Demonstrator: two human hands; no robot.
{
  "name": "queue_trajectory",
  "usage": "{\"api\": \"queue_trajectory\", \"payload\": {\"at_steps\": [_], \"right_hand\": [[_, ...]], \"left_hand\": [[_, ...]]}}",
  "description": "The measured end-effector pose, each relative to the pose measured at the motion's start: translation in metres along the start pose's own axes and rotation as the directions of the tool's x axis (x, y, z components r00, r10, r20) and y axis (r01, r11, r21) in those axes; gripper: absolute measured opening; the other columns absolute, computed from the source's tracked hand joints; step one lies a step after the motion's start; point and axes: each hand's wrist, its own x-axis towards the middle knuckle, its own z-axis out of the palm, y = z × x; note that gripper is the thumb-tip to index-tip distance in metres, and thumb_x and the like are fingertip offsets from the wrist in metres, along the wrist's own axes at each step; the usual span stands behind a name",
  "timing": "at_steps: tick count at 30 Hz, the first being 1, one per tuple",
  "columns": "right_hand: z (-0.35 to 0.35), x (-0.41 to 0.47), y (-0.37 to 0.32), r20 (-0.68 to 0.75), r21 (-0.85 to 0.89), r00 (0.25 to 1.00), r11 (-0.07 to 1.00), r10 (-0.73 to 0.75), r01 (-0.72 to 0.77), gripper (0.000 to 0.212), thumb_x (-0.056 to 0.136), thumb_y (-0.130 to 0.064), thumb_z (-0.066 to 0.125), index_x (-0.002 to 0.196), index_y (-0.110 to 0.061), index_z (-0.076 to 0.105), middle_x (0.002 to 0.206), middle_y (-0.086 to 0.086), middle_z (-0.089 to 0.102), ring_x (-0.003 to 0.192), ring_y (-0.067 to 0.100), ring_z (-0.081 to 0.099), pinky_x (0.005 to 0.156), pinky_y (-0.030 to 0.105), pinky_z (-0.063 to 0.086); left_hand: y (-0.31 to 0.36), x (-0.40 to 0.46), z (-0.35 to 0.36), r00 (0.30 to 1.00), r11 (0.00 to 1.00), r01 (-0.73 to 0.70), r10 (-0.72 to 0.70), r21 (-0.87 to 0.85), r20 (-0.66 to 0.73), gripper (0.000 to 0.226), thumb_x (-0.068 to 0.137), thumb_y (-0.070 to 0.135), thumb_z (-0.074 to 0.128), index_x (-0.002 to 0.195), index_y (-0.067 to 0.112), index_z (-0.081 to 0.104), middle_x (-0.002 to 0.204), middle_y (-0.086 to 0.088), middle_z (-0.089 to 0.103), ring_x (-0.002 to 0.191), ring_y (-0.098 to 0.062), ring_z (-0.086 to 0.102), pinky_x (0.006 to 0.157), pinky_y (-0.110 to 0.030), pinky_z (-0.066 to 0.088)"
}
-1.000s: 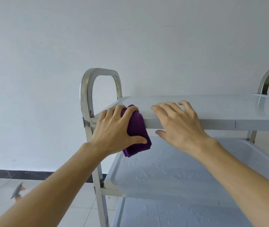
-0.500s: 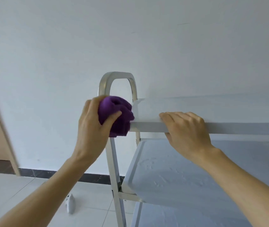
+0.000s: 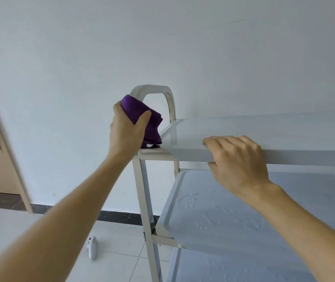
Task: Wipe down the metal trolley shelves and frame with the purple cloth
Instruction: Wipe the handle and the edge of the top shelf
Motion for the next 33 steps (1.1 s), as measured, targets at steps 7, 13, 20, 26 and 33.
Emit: {"api": "queue_trajectory", "payload": {"at_steps": [7, 13, 20, 26, 33], "right_hand": [[0.002, -0.003, -0.001, -0.024, 0.021, 1.000, 1.000, 0.006, -0.006, 0.031, 0.063, -0.010, 0.077, 0.092, -0.013, 0.070, 0.082, 0.001, 0.072, 0.074, 0.028, 0.068, 0.063, 0.035, 0.049], [0.002, -0.002, 0.002, -0.041, 0.023, 0.999, 1.000, -0.004, 0.005, 0.030, 0.065, -0.013, 0.079, 0.093, -0.014, 0.070, 0.082, 0.001, 0.073, 0.072, 0.028, 0.068, 0.063, 0.033, 0.048], [0.001, -0.001, 0.000, -0.020, 0.014, 1.000, 1.000, 0.010, -0.010, 0.023, 0.072, -0.012, 0.069, 0.095, -0.014, 0.069, 0.086, 0.001, 0.074, 0.075, 0.029, 0.068, 0.067, 0.034, 0.045], [0.003, 0.000, 0.002, -0.035, -0.012, 0.999, 1.000, 0.000, -0.001, 0.022, 0.076, -0.013, 0.064, 0.098, -0.014, 0.068, 0.087, 0.002, 0.073, 0.077, 0.030, 0.066, 0.068, 0.035, 0.041], [0.005, 0.000, 0.000, -0.052, -0.032, 0.999, 0.999, 0.009, -0.011, 0.024, 0.075, -0.012, 0.057, 0.097, -0.013, 0.067, 0.085, 0.004, 0.073, 0.074, 0.032, 0.065, 0.067, 0.036, 0.040]], "left_hand": [[-0.031, -0.044, 0.001, 0.999, 0.989, 0.036, -0.038, -0.145, -0.010, 0.044, 0.095, 0.050, 0.052, 0.129, 0.024, 0.043, 0.100, 0.015, 0.063, 0.090, 0.000, 0.062, 0.062, -0.008, 0.046], [-0.021, -0.042, -0.015, 0.996, 0.965, 0.013, 0.012, -0.263, 0.093, 0.043, 0.101, 0.047, 0.044, 0.137, 0.024, 0.042, 0.113, 0.011, 0.065, 0.102, -0.010, 0.066, 0.073, -0.033, 0.060], [-0.091, -0.119, 0.001, 0.977, 0.985, 0.140, -0.120, -0.106, 0.175, 0.059, 0.097, 0.033, 0.056, 0.147, 0.035, 0.025, 0.131, 0.010, 0.055, 0.113, -0.005, 0.057, 0.091, -0.024, 0.052], [-0.091, -0.103, 0.007, 0.983, 0.977, 0.156, -0.140, -0.143, 0.118, 0.050, 0.091, 0.039, 0.063, 0.130, 0.043, 0.034, 0.113, 0.015, 0.058, 0.102, -0.009, 0.061, 0.065, -0.027, 0.058], [-0.104, -0.117, 0.021, 0.991, 0.987, 0.130, -0.128, -0.094, 0.028, 0.065, 0.088, 0.040, 0.067, 0.138, 0.043, 0.026, 0.127, 0.014, 0.051, 0.107, 0.002, 0.054, 0.081, -0.021, 0.050]]}}
